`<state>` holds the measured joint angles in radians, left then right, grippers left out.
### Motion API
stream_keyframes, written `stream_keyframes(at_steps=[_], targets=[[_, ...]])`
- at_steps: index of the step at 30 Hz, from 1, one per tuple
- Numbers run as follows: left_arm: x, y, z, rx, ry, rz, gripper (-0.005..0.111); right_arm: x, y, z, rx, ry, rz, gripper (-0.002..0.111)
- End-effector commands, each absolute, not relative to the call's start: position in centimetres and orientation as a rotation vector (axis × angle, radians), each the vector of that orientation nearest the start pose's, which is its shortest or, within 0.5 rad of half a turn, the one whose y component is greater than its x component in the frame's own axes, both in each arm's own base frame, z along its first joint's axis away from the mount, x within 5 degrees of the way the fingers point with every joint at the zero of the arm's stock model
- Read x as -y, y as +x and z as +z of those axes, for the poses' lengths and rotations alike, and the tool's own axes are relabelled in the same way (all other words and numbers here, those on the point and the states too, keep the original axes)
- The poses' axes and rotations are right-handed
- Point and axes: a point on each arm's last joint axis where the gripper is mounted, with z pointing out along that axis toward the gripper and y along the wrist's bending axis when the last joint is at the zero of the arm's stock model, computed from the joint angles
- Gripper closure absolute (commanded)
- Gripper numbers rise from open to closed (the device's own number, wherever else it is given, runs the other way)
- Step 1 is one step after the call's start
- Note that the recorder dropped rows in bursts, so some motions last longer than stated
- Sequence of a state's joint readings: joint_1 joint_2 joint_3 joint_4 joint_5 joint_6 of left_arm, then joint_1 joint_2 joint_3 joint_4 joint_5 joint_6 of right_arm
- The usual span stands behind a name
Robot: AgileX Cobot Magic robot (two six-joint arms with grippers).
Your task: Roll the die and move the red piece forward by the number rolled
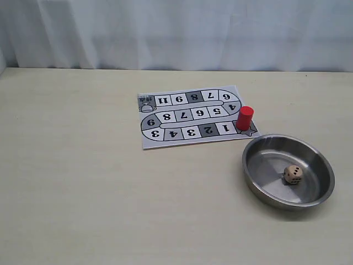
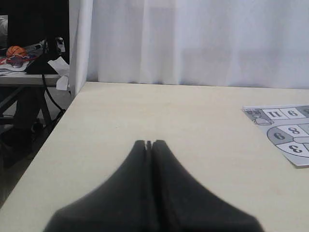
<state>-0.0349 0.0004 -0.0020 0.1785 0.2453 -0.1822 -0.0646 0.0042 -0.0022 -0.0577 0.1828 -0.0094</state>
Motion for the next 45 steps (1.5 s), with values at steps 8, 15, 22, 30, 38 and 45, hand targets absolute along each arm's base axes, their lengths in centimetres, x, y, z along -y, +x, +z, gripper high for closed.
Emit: stream_keyframes(at_steps=[8, 15, 22, 30, 38, 45], targets=[[-0.2, 5.6, 19.2, -1.713, -0.017, -0.007, 0.107, 0.4, 5.6, 20.2, -1.606, 0.003, -0.112, 0.104], [-0.2, 5.6, 19.2, -1.713, -0.017, -0.007, 0.107, 0.4, 5.5, 21.8, -1.429, 0.084, -0.019, 0.104], [-0.2, 5.6, 19.2, -1.713, -0.017, -0.007, 0.107, 0.4, 5.3, 23.3, -1.375, 0.089, -0.012, 0.104], [-0.2, 5.6, 19.2, -1.713, -0.017, -0.007, 0.107, 0.1, 3.5, 28.9, -1.365, 0.083, 0.006, 0.104], [-0.2, 5.6, 19.2, -1.713, -0.017, -0.007, 0.107, 0.0, 4.4, 33.8, -1.584, 0.096, 0.035, 0.104], [-0.2, 5.6, 19.2, -1.713, -0.017, -0.007, 0.107, 0.3, 8.9, 36.8, -1.739, 0.106, 0.038, 0.104]])
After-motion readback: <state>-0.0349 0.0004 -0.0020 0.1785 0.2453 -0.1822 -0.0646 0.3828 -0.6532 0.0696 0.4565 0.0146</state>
